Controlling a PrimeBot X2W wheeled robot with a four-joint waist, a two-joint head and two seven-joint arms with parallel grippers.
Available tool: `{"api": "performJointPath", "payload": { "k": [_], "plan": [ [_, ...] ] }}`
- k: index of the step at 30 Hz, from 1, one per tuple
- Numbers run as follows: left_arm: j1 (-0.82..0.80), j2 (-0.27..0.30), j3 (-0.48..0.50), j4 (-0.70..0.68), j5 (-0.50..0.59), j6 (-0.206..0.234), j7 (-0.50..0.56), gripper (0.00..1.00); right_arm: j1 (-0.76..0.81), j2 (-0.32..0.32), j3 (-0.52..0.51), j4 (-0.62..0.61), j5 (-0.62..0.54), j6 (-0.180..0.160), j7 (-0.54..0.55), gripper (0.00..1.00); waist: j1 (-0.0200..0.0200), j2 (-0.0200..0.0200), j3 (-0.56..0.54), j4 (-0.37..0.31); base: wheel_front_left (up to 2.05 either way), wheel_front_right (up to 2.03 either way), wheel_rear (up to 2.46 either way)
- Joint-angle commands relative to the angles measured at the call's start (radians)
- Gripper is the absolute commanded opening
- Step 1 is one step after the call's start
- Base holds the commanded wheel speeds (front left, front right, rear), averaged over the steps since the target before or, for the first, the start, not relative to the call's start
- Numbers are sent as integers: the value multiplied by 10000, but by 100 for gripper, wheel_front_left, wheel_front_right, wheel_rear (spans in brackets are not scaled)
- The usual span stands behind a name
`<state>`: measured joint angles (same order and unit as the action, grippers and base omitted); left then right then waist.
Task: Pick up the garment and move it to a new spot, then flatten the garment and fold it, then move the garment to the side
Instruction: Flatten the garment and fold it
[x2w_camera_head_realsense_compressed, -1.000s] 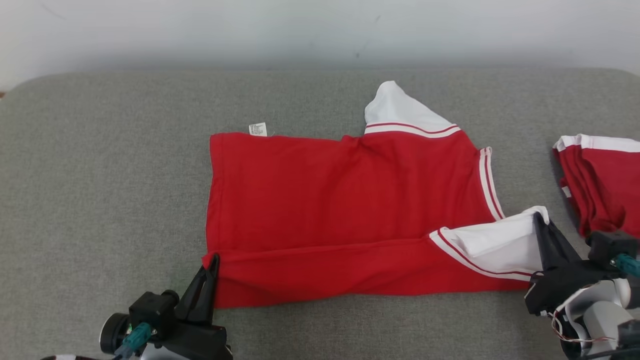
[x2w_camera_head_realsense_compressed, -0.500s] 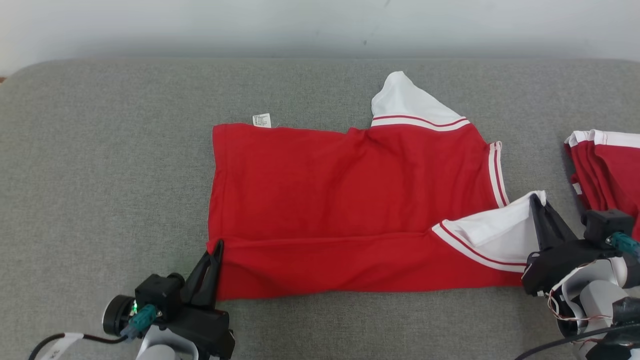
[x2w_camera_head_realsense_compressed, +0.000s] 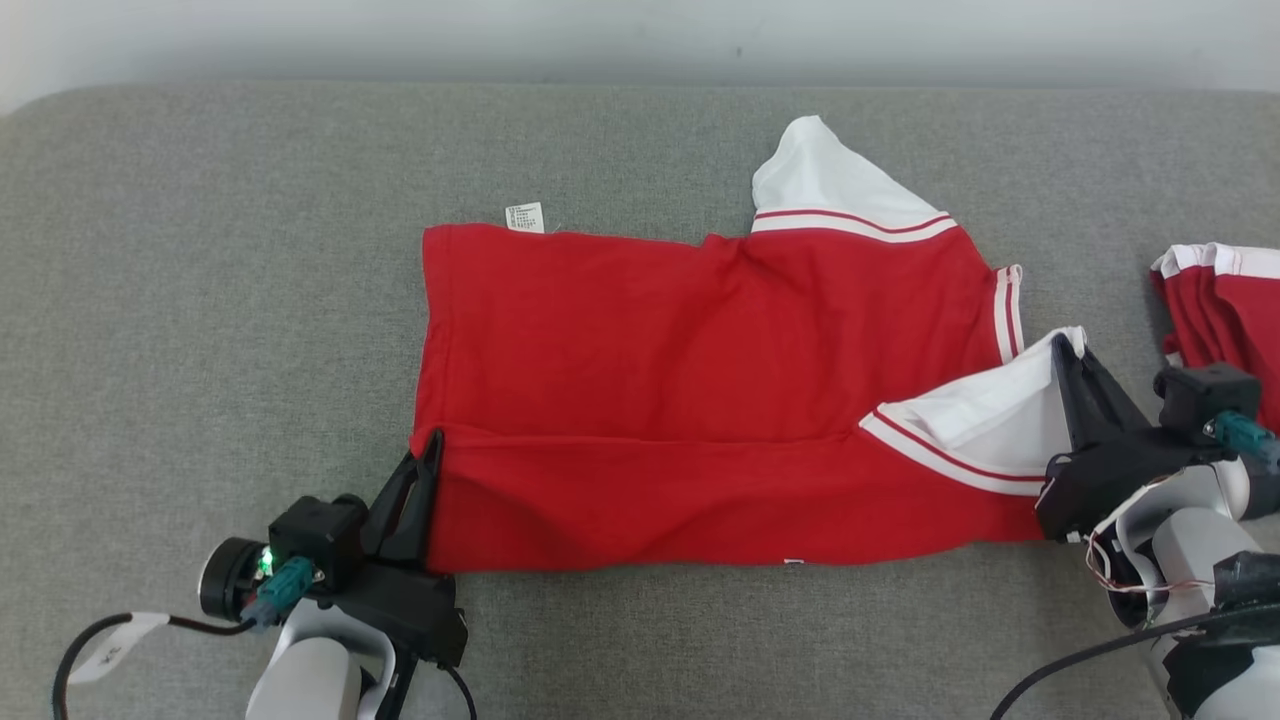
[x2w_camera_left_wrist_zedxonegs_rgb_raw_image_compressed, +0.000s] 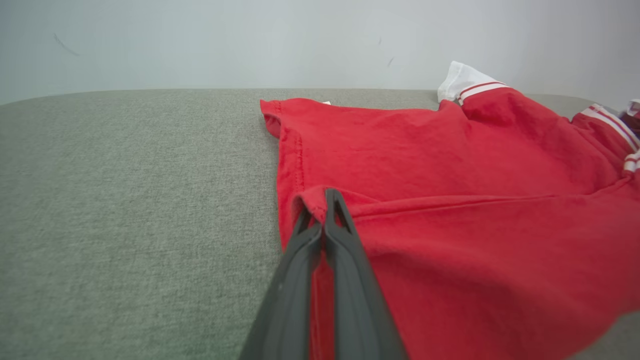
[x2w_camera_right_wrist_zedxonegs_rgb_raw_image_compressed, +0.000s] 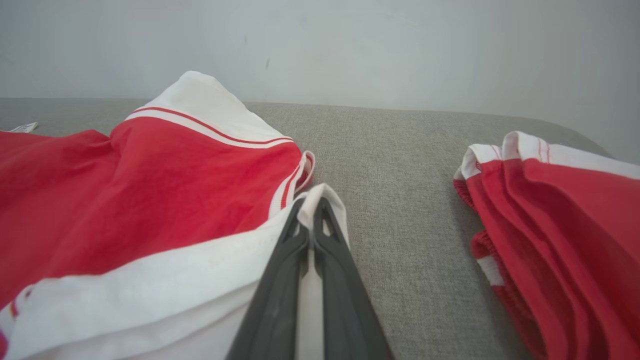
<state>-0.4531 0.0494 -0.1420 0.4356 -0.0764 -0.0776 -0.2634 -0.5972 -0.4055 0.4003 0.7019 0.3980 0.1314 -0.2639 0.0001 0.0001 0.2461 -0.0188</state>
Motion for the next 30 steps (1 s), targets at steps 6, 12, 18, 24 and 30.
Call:
{"api": "performJointPath", "payload": {
  "k": [6,12,18,24,30],
  "plan": [
    [-339,28,-18,250,127,77,-13,7,-312,-3,54,216,44,-18,2,0,-1,-1,198,23,0,0,0],
    [-300,26,248,75,-17,539,-13,100,-441,116,-679,232,-131,-18,3,100,-1,-1,271,-2,0,0,0],
    [350,24,380,-333,-179,873,-12,100,504,283,-1868,-562,-312,-18,2,100,-1,-1,-8,-30,0,0,0],
    [1305,20,332,-825,-336,1029,-13,100,2054,454,-1880,-1208,-271,-18,2,100,-1,-1,-322,-147,0,0,0],
    [1715,29,340,-1039,-444,1139,-13,100,2673,716,-1818,-1073,-52,-16,2,100,-1,-1,-340,-248,0,0,0]
  ]
}}
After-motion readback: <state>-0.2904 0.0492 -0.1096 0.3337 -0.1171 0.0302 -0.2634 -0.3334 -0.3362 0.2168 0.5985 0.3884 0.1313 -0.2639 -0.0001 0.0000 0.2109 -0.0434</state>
